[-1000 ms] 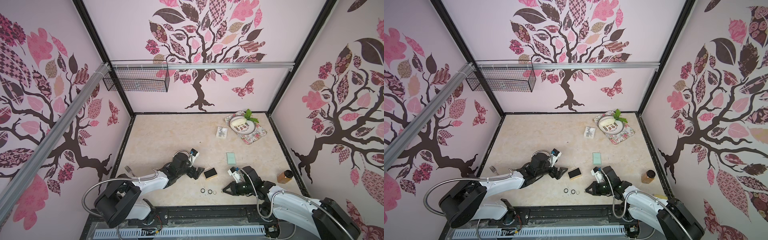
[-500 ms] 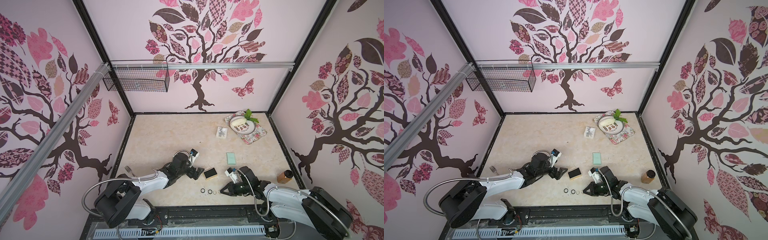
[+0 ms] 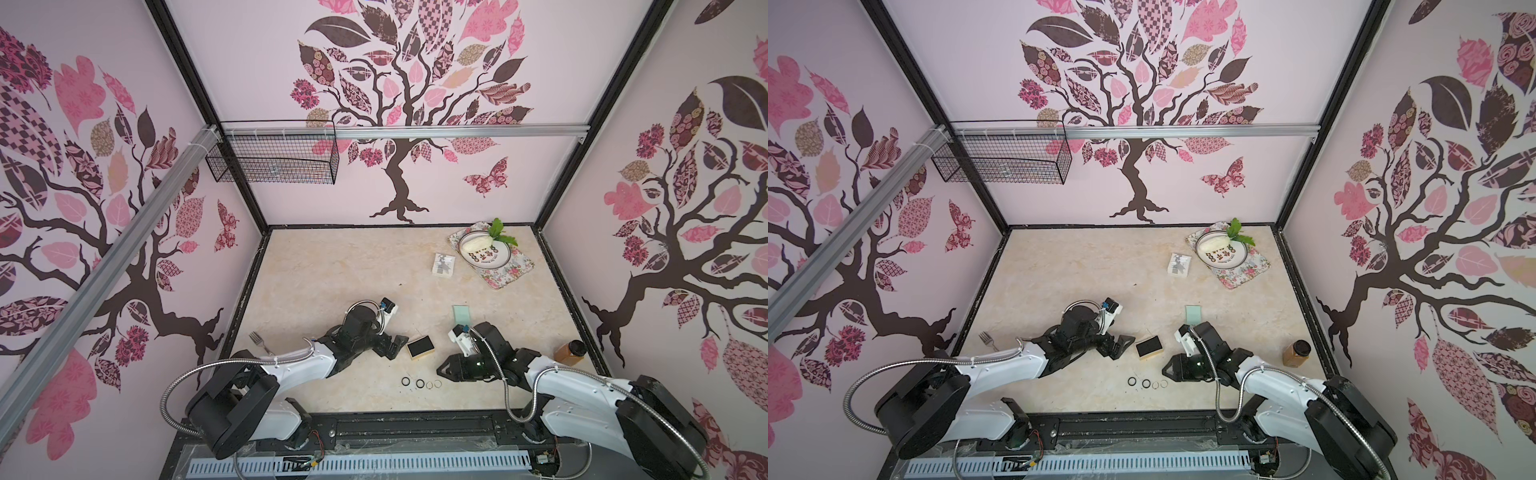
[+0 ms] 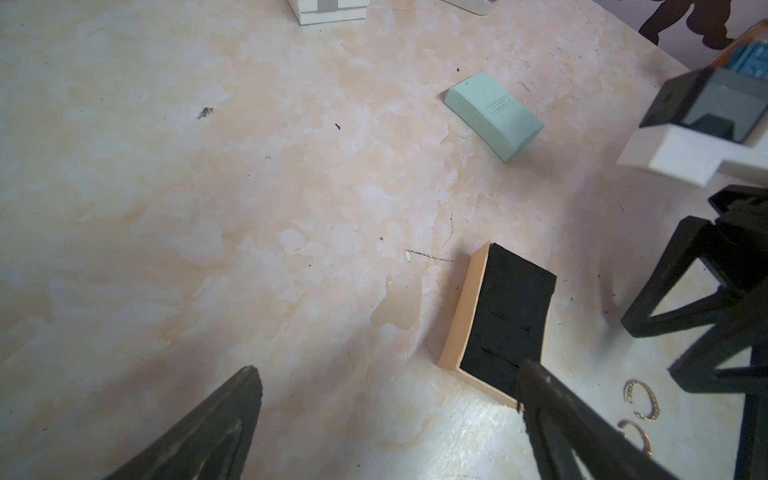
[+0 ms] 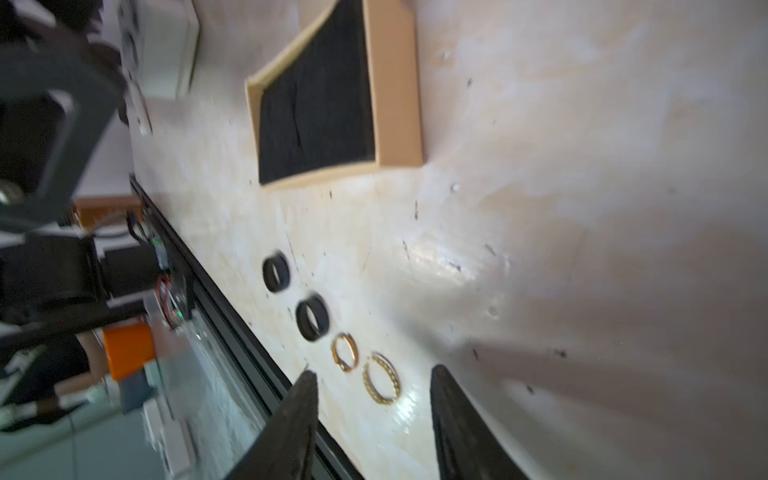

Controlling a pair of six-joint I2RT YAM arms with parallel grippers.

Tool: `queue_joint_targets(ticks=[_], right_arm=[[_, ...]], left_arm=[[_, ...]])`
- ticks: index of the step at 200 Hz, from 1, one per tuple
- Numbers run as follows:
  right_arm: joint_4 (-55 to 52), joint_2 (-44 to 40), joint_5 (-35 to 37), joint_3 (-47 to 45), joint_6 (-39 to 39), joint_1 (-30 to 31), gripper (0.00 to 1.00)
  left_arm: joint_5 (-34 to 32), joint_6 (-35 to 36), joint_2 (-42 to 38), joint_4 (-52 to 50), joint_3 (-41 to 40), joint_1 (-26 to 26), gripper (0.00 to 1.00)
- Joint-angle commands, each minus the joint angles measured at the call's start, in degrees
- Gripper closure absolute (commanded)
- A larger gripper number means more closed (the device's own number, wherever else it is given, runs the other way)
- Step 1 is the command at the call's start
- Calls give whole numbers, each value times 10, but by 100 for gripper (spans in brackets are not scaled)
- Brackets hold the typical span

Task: Take the rings out of the lift-off lid box
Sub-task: Place the ring at the center of the board, then adjust the jewelry box at the center of the board.

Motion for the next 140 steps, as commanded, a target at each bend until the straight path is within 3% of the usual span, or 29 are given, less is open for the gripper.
queue_joint_targets(ticks=[1, 4, 7, 10, 98, 140], right_arm=[[-80, -5, 70, 65, -47, 2, 18], [-81, -2, 74, 72, -51, 2, 14], [-81, 1, 78, 77, -54, 2, 3], [-80, 4, 81, 83, -57, 2, 1], [-128, 145, 226, 220, -122, 2, 0], [-132, 182, 235, 233, -135, 5, 0]], left_arm=[[-10, 11, -25, -11, -12, 3, 2], [-10, 11, -27, -12, -13, 3, 2], [-11, 11, -29, -13, -13, 4, 2], [-13, 11, -32, -14, -13, 4, 2], [-19, 11, -54, -29, -20, 4, 2], [-17, 14, -50, -27, -21, 6, 2]])
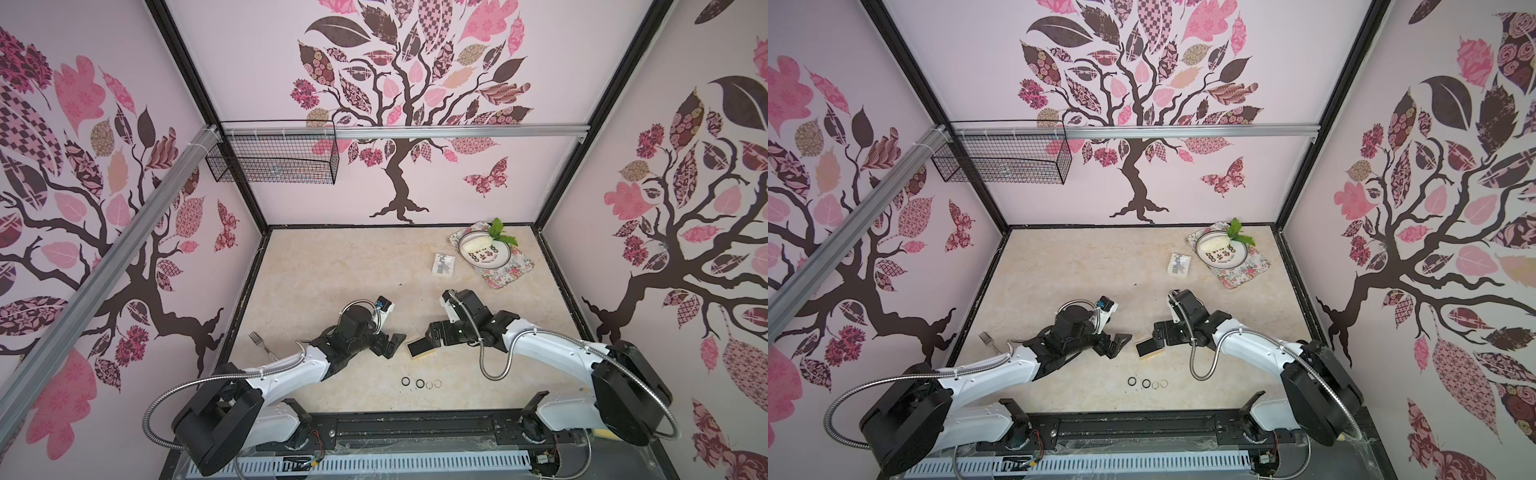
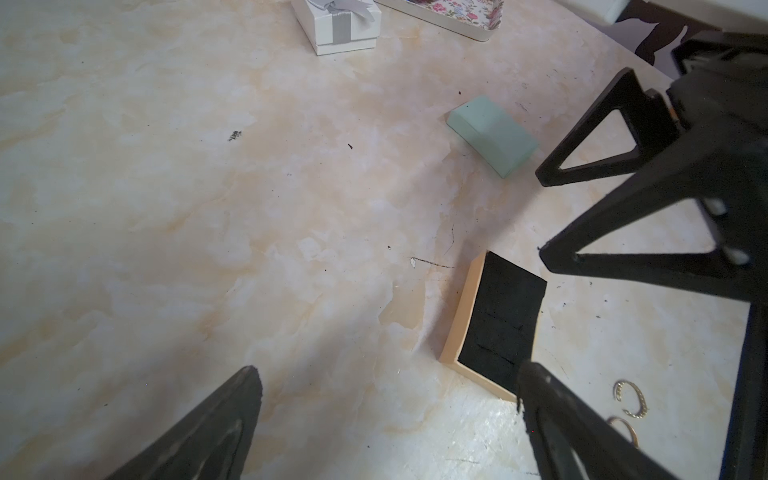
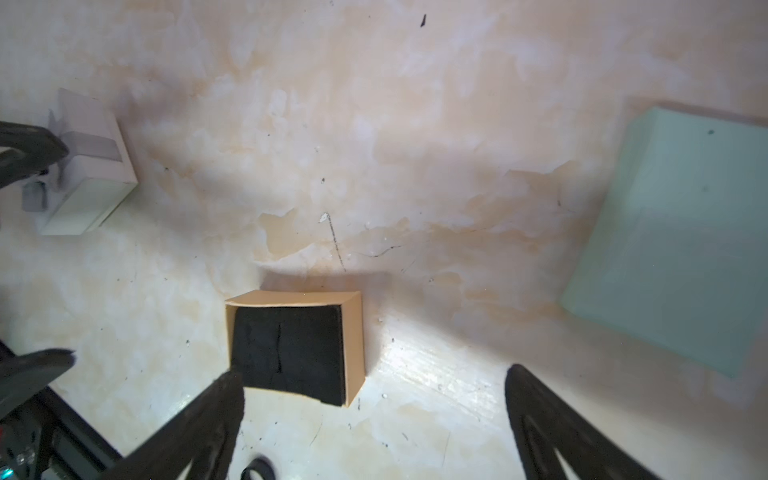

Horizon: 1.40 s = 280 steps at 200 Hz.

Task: Take the rings out of the lift-off lid box
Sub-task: Adjust the jewelry box at the center of the board.

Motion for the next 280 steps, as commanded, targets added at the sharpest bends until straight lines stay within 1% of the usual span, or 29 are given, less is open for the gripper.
queue_joint_targets(ticks=[1, 60, 124, 208, 240, 280], right_arm=[[-24, 24, 27, 16, -16, 5, 0], [-24, 43, 52, 24, -16, 38, 0], [-24, 64, 76, 27, -9, 40, 1], [-22, 103, 79, 42, -9, 43, 0], [-31, 86, 78, 47, -7, 43, 0], [-54, 22, 67, 70, -20, 42, 0]], left_arm=[[-4, 11, -3, 4, -17, 3, 2], [1, 9, 4, 9, -16, 3, 2], [3, 9, -4, 7, -19, 2, 2], [1, 10, -3, 10, -21, 3, 2], [2, 10, 2, 12, -21, 4, 2], [2, 11, -7, 9, -22, 5, 2]])
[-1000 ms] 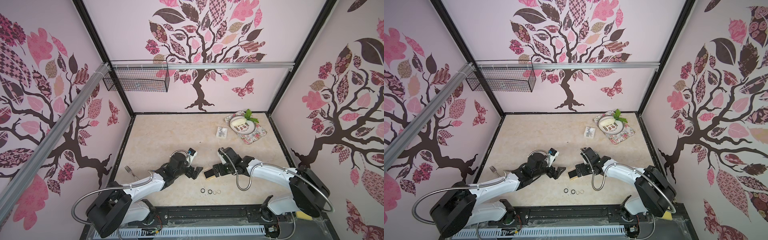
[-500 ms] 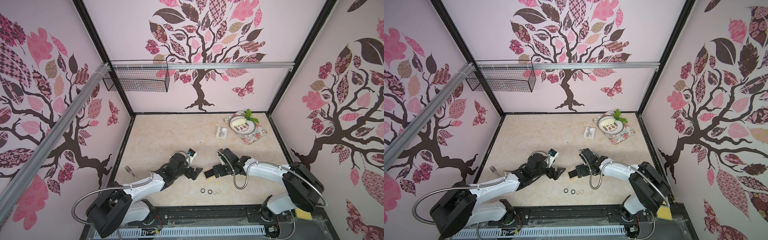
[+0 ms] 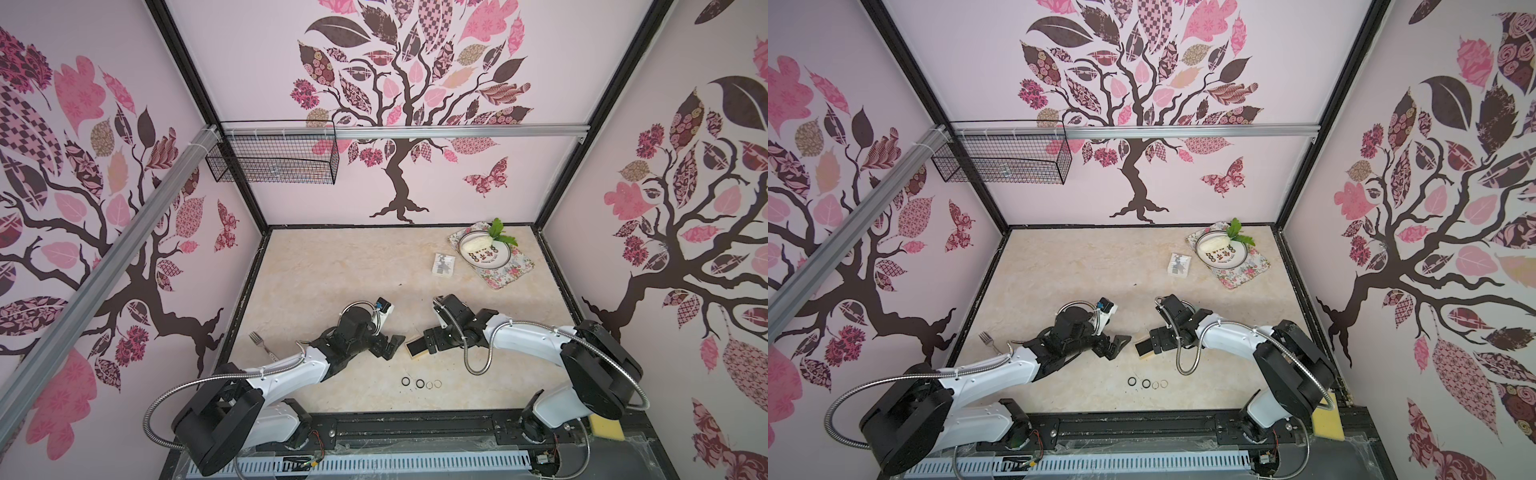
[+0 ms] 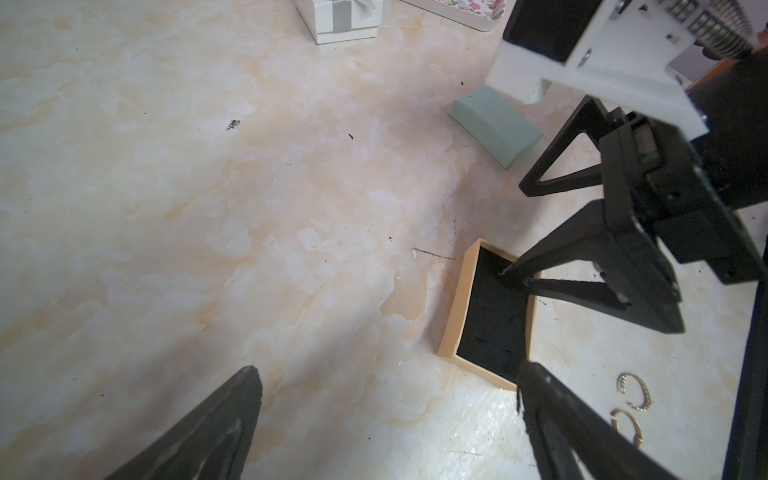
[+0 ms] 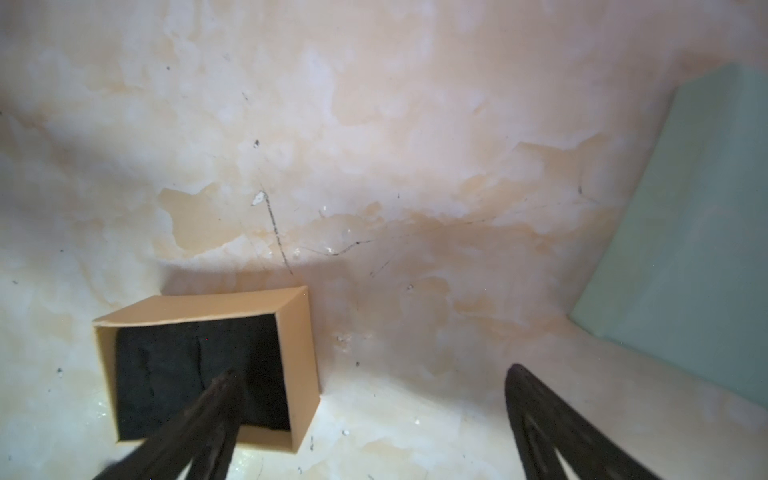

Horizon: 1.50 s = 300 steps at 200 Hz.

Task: Take the rings out of the lift-off lid box
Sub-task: Adjust the jewelry box at the center of the board.

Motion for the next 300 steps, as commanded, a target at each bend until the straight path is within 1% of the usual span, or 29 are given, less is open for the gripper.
queue_joint_targets(ticks=[1, 18, 41, 49, 75, 93, 121, 143, 165, 213, 234, 237, 255, 277, 300], right_arm=[[-26, -59, 1, 34, -7, 2, 0], [-31, -90, 13, 36, -12, -13, 0], [-8, -114, 14, 9, -16, -77, 0], [-7, -115, 19, 7, -21, -96, 0], [-7, -96, 39, 11, -38, -120, 0], [-2, -77, 49, 15, -42, -126, 0], [9, -46, 57, 18, -50, -139, 0], [10, -26, 64, 21, -55, -149, 0], [16, -21, 63, 17, -57, -157, 0], [30, -22, 54, 5, -57, -165, 0], [37, -14, 46, 2, -55, -169, 0], [39, -13, 45, 2, -55, -169, 0], [43, -10, 41, 0, -55, -170, 0], [47, -11, 38, -1, -55, -173, 0], [49, -15, 36, -2, -55, -174, 0]], left_arm=[[1, 10, -8, 8, -14, 4, 2], [3, 11, -14, 5, -14, 4, 2], [21, 8, -28, -4, -21, 2, 2], [24, 9, -35, -35, -21, -4, 2], [-42, 29, -51, -78, -20, -72, 2], [-59, 27, -41, -82, -20, -88, 2], [-79, 36, 5, -79, 1, -115, 2], [-123, 44, 56, -88, 31, -147, 2], [-121, 29, 92, -72, 43, -149, 2], [-105, 6, 107, -27, 45, -149, 2], [-88, -4, 122, -13, 51, -148, 2], [-85, -5, 125, 6, 51, -149, 2], [-79, -10, 139, 27, 53, -149, 2], [-99, -14, 154, 38, 55, -149, 2], [-137, -14, 165, 10, 71, -145, 2]])
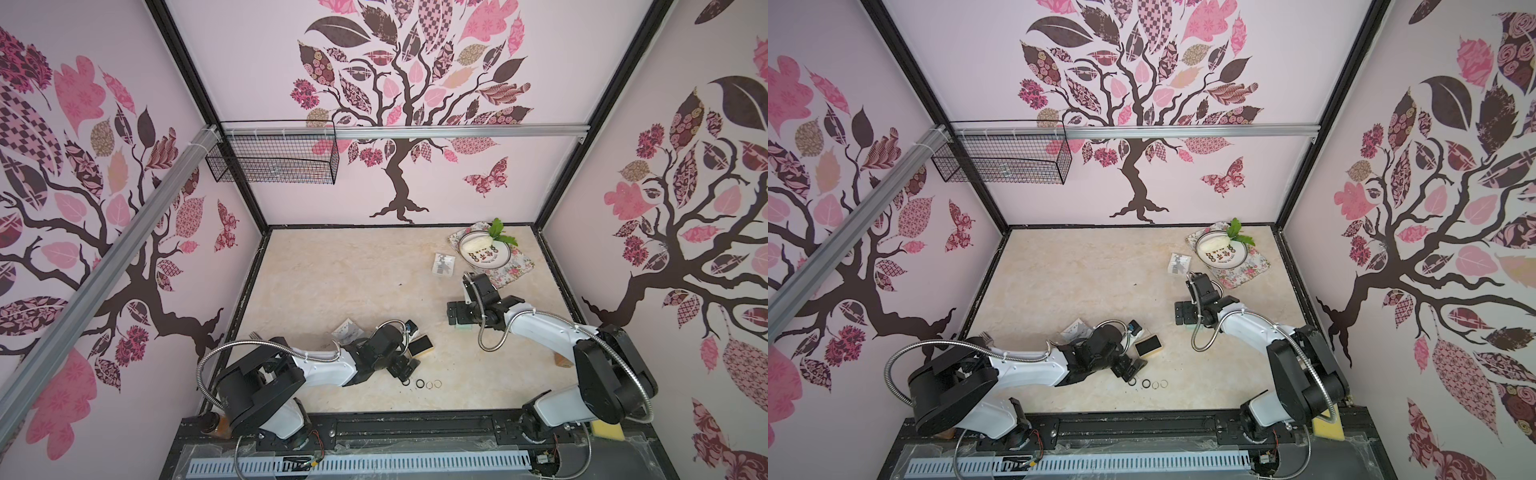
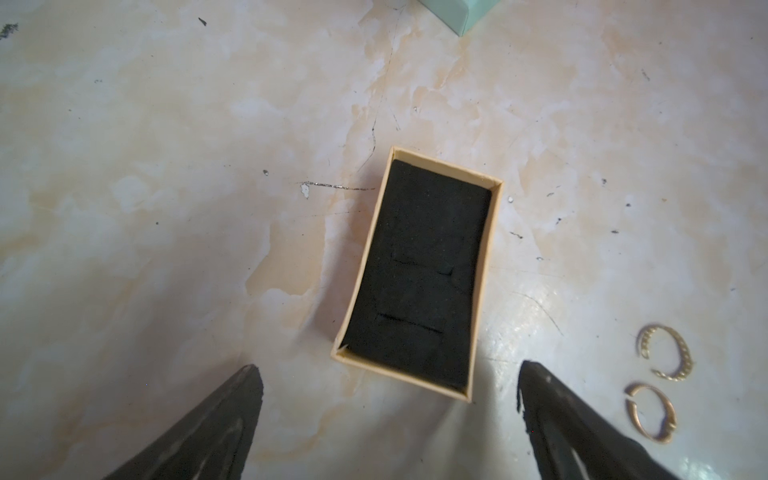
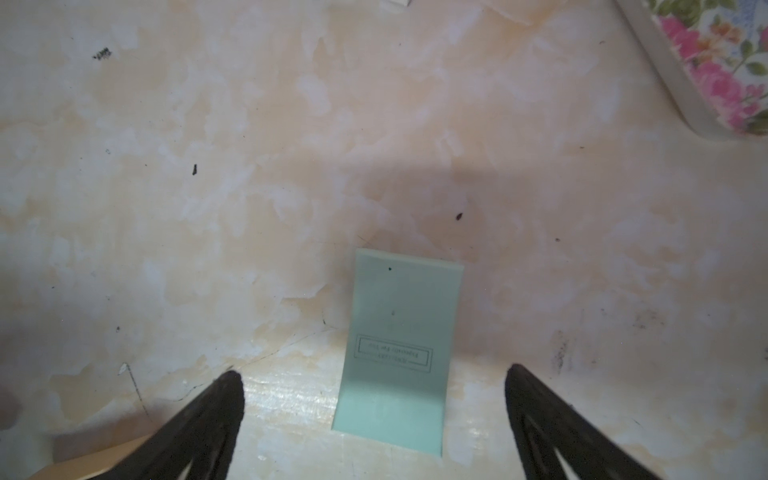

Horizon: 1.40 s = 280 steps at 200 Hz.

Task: Take the rings out of the lift-off lid box
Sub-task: Adjust the jewelry box at the center of the board, then pick up the lid from the center of the board.

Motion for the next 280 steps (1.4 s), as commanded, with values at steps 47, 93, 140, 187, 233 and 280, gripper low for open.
queue_joint_targets(ticks=[47, 93, 140, 187, 233, 280], right_arm=[[6, 2, -8, -8, -1, -6, 0], [12, 2, -12, -15, 0, -6, 2], [12, 20, -3, -11, 5, -6, 6], [-11, 45, 3, 7, 4, -6, 12], [-14, 64, 4, 17, 6, -6, 27], [-22, 93, 10, 34, 7, -6, 36]], left_arm=[[-81, -9, 1, -71, 60, 43, 2], [-100, 3, -18, -88, 74, 75, 2], [-83, 5, 45, -41, 113, 85, 2], [-75, 11, 93, -24, 149, 88, 2], [-78, 23, 69, -24, 140, 89, 2], [-71, 23, -33, -27, 70, 89, 2]])
